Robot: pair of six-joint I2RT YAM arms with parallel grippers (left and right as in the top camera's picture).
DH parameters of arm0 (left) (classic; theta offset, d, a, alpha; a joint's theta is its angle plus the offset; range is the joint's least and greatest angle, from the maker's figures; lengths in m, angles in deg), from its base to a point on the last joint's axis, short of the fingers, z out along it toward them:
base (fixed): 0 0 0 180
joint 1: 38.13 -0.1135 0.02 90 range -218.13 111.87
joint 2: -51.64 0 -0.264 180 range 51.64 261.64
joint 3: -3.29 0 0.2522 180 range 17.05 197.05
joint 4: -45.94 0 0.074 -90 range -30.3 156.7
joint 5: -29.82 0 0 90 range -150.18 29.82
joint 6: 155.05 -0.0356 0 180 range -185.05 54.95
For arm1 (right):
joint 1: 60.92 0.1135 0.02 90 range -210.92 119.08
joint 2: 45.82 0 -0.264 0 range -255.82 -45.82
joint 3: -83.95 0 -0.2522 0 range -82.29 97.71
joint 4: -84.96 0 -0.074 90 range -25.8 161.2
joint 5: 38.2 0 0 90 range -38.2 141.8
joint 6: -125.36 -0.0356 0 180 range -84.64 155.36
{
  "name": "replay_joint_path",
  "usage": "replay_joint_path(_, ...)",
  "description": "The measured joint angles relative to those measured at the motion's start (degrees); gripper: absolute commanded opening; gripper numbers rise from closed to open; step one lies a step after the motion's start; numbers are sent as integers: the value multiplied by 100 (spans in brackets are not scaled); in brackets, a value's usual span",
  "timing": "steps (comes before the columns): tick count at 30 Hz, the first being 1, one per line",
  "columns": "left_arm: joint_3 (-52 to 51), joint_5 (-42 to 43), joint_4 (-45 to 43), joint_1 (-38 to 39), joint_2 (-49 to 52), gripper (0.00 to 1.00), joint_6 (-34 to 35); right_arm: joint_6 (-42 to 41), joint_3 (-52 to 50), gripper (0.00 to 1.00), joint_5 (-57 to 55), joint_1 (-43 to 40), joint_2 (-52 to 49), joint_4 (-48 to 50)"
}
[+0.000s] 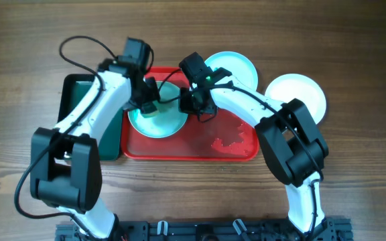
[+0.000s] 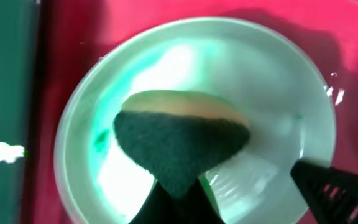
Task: Clean dirty plates on tray and stack at the side
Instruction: 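Lower the sponge with the left gripper onto the plate's center, then scrub the plate with the sponge while the right gripper holds its rim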
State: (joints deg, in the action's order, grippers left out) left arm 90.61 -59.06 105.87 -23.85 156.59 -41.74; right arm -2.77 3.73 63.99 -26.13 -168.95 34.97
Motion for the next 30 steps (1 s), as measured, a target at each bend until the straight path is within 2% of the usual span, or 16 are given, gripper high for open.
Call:
replay_joint_path(6,-673,181,-1204,46,-105,4,-1296,92,0,4,-26,55,0,7)
replay_joint_path(10,-944,55,-1545,72,-212,4,-1705,157,0,4,-22,120,0,15)
replay_joint_path(13,-984,52,-1578,74,-227,4,-1768,179,0,4,-22,140,0,17)
replay_joint_path(18,-986,46,-1510,72,-240,4,-1563,199,0,4,-20,140,0,13)
replay_joint_path(24,-863,-234,-970,-107,-466,4,-354,223,0,4,-20,140,0,7)
replay_joint_path(30,-494,-302,-323,-262,-1008,4,-22,236,0,4,-15,101,0,0)
